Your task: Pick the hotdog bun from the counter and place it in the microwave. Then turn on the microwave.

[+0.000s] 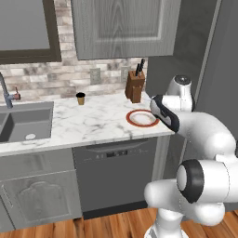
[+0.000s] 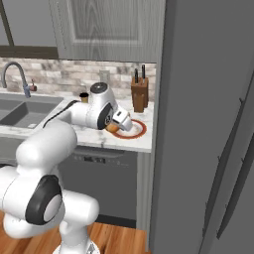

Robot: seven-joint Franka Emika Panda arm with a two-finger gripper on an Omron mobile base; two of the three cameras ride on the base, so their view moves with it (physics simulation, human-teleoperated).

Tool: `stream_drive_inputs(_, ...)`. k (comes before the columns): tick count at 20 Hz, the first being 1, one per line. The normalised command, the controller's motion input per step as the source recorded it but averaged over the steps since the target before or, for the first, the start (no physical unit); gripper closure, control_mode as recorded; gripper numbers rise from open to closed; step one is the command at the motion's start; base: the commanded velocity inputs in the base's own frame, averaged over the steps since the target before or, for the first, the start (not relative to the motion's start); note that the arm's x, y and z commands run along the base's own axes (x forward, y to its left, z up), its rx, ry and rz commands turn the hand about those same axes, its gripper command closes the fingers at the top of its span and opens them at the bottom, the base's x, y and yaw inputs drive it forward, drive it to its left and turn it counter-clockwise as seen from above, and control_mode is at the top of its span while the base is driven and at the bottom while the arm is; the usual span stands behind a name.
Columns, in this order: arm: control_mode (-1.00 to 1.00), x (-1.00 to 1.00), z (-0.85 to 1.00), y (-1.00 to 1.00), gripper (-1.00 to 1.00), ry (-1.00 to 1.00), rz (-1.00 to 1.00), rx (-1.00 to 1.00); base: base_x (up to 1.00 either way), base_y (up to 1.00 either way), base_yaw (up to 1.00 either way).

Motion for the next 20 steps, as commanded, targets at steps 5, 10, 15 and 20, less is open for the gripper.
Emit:
stream_drive_inputs(5, -1.0, -0.41, 0.3, 0.01, 1.0, 0.0, 0.0, -0.02, 0.0, 0.0, 0.0)
stream_drive_inputs(10, -1.0, -0.37, 0.25, 0.05, 1.0, 0.0, 0.0, -0.03, 0.0, 0.0, 0.0)
stream_drive_inputs(15, -1.0, -0.3, 0.3, 0.06, 1.0, 0.0, 0.01, -0.02, 0.0, 0.0, 0.0)
stream_drive_inputs(20, -1.0, -0.32, 0.26, 0.11, 1.0, -0.05, 0.05, -0.01, 0.0, 0.0, 0.0)
